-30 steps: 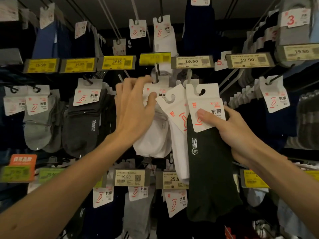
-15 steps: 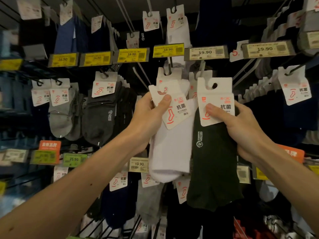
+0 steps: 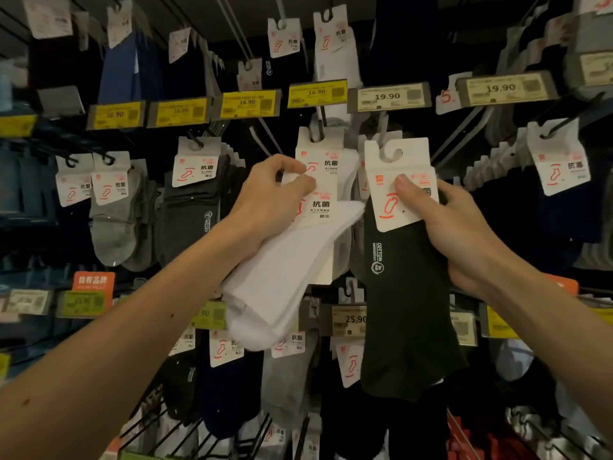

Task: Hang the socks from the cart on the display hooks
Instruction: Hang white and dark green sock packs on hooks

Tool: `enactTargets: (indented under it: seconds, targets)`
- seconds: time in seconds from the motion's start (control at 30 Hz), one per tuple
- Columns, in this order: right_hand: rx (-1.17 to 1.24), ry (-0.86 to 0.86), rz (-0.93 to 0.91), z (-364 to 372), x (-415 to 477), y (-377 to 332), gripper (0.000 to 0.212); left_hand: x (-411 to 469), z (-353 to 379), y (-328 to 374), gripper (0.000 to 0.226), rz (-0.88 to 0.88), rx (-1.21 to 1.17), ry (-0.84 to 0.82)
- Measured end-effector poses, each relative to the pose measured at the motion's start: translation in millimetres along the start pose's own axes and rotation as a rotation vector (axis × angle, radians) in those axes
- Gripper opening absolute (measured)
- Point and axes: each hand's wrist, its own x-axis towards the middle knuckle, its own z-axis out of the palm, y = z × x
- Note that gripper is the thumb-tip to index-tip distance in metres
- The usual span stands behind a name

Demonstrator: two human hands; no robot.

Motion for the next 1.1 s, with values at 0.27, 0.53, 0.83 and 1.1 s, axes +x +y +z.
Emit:
enactTargets:
  seconds: [0.27,0.53,0.83,1.1]
  targets:
    - [-0.019,-0.017,-0.033,6.9,4.3,-1.1,0.014,30.2,-13.7,15.0,0.034,0.097,0.156,-0.042]
    - [0.015,-0.041,-0.031,9.0,8.3,-4.1,0.013,53.5,-5.9,15.0,0.053,0.246,0.039,-0.040]
    - [-0.030,-0.038,-0.044,-2.6,12.6,-0.5,0.012,86.7,11.6,22.7,0.055,0.332,0.035,0.022]
    - [-0.067,-0.028,-0.009,-15.0,12.1,4.7,0.014,79.2,25.4,17.9,0.070,0.329,0.256,0.136]
